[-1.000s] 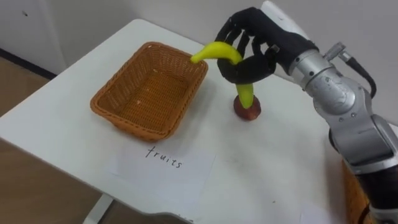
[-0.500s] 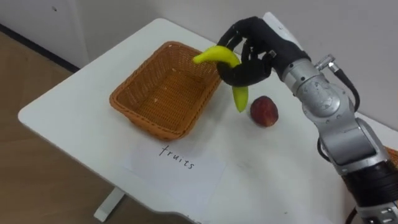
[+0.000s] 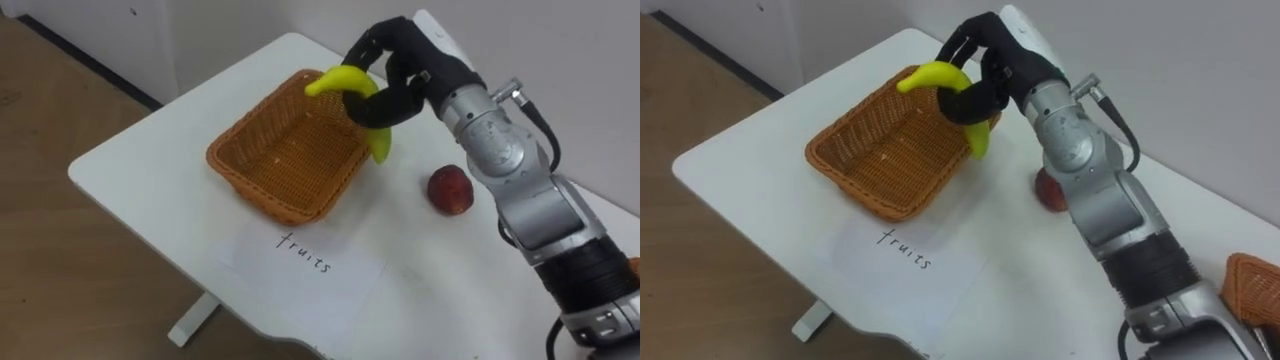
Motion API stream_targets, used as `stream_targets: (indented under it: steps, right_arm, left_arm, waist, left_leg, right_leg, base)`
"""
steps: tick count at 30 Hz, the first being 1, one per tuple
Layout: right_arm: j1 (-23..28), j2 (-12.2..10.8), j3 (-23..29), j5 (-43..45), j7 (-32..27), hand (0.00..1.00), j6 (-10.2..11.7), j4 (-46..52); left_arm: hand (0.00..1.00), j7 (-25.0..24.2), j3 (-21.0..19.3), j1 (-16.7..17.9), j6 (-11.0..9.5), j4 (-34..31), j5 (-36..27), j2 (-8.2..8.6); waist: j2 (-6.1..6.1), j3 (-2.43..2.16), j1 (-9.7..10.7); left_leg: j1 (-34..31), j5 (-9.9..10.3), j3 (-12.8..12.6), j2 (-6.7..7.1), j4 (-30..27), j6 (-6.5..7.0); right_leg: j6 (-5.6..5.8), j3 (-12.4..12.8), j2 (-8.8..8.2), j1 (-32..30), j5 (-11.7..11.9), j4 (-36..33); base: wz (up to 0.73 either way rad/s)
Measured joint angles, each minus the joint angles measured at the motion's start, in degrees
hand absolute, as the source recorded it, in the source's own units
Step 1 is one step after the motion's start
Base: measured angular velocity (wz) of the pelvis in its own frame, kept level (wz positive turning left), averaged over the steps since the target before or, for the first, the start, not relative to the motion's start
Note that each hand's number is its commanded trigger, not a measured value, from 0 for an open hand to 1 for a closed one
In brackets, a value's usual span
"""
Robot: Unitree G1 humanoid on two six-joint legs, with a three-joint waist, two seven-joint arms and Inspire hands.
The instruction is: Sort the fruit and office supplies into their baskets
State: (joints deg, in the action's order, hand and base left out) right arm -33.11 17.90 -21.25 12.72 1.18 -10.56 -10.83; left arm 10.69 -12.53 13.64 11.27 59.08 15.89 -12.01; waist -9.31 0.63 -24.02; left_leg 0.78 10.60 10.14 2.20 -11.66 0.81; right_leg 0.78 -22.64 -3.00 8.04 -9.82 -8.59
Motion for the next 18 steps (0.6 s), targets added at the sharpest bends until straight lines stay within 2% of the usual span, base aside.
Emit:
stream_targets:
  steps: [3,7,18]
  right_arm:
    - [-0.1,-0.9,-0.9,-0.1,-1.1,1.00,0.2,-1.5]
    - [-0.5,-0.9,-2.5,-1.0,-1.2,1.00,0.5,-2.5]
    - [-0.6,-1.3,-3.0,-3.6,-1.7,1.00,0.7,-2.9]
  left_arm:
    - [0.00,0.0,0.6,-0.1,0.0,-0.1,0.0,0.06]
    - [0.00,0.0,1.0,0.4,-0.1,-1.1,0.0,0.05]
    - [0.00,-0.1,2.9,0.3,-0.1,-2.3,0.0,0.19]
  waist:
    - [0.23,0.05,-0.2]
    - [0.60,0.14,-0.4]
    - [0.59,0.15,-1.5]
  left_leg:
    - [0.0,-0.1,0.2,0.24,0.0,0.16]
    - [-0.1,-0.3,0.4,0.64,0.0,0.43]
    - [-0.2,-0.4,0.5,0.83,0.0,0.53]
  right_leg:
    - [0.10,-1.1,-0.31,0.2,-0.1,0.0]
    - [0.14,-1.2,-0.72,0.2,-0.1,0.0]
    - [0.24,-1.3,-0.85,0.2,-0.1,0.0]
  base:
    - [0.06]
    - [0.00]
    - [0.00]
